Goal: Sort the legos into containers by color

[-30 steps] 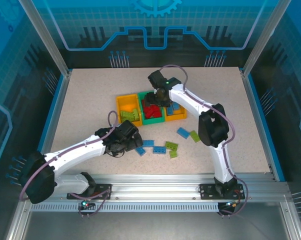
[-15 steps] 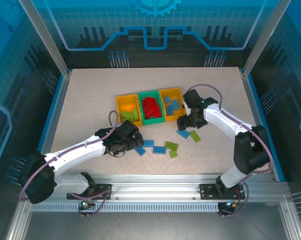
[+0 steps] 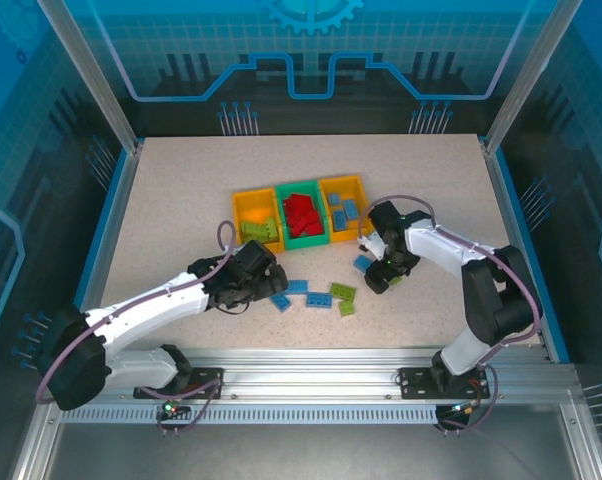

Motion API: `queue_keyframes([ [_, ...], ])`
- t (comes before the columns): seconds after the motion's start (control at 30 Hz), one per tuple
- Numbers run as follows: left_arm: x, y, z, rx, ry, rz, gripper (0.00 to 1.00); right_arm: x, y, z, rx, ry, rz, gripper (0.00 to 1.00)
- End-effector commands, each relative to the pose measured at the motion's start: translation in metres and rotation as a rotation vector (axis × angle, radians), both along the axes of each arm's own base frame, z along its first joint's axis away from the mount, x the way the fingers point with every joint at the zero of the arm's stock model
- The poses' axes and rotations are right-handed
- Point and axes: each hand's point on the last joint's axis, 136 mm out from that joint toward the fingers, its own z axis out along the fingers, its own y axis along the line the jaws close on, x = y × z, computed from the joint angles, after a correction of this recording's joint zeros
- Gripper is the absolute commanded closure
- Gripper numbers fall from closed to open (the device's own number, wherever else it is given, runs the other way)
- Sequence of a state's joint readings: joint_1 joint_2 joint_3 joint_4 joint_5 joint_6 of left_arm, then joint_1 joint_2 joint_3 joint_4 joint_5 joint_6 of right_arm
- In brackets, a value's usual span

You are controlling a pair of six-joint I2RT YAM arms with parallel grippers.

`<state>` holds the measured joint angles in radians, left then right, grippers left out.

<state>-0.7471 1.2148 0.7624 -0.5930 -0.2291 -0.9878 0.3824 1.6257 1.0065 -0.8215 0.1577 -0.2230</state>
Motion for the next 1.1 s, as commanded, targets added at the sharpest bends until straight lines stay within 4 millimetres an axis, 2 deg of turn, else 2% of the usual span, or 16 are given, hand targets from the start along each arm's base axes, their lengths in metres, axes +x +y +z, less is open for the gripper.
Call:
queue_keyframes([
  [0.0, -0.003, 0.009, -0.002, 0.028, -0.016, -0.006, 0.01, 0.007, -0.01, -0.01, -0.011, 0.009, -0.005, 0.18],
  [0.23, -0.002, 0.011, -0.002, 0.025, -0.015, 0.006, 0.01, 0.013, -0.012, -0.032, 0.0, 0.072, -0.04, 0.22],
  [0.33, -0.001, 0.012, -0.002, 0.027, -0.015, 0.006, 0.01, 0.01, -0.017, -0.043, -0.016, 0.121, -0.062, 0.33],
  [0.47, -0.002, 0.015, -0.002, 0.034, -0.016, 0.01, 0.01, 0.009, -0.025, -0.042, -0.023, 0.133, -0.096, 0.55],
  [0.57, -0.002, 0.017, -0.001, 0.033, -0.018, 0.018, 0.01, 0.013, -0.034, -0.034, -0.033, 0.109, -0.139, 0.59],
  [0.63, -0.002, 0.018, -0.001, 0.031, -0.02, 0.02, 0.01, 0.017, -0.037, -0.022, -0.016, 0.078, -0.174, 0.6],
  [0.73, -0.003, 0.024, 0.0, 0.04, -0.023, 0.034, 0.01, 0.03, -0.035, 0.007, 0.04, -0.009, -0.205, 0.61],
  [0.87, -0.004, 0.04, 0.001, 0.041, -0.028, 0.096, 0.01, 0.052, -0.014, 0.066, 0.195, -0.155, -0.237, 0.61],
  [0.97, -0.005, 0.054, 0.001, 0.019, -0.036, 0.16, 0.01, 0.069, 0.018, 0.116, 0.398, -0.242, -0.256, 0.61],
  [1.07, -0.008, 0.067, -0.001, 0.0, -0.034, 0.218, 0.01, 0.077, 0.072, 0.157, 0.62, -0.268, -0.211, 0.62],
])
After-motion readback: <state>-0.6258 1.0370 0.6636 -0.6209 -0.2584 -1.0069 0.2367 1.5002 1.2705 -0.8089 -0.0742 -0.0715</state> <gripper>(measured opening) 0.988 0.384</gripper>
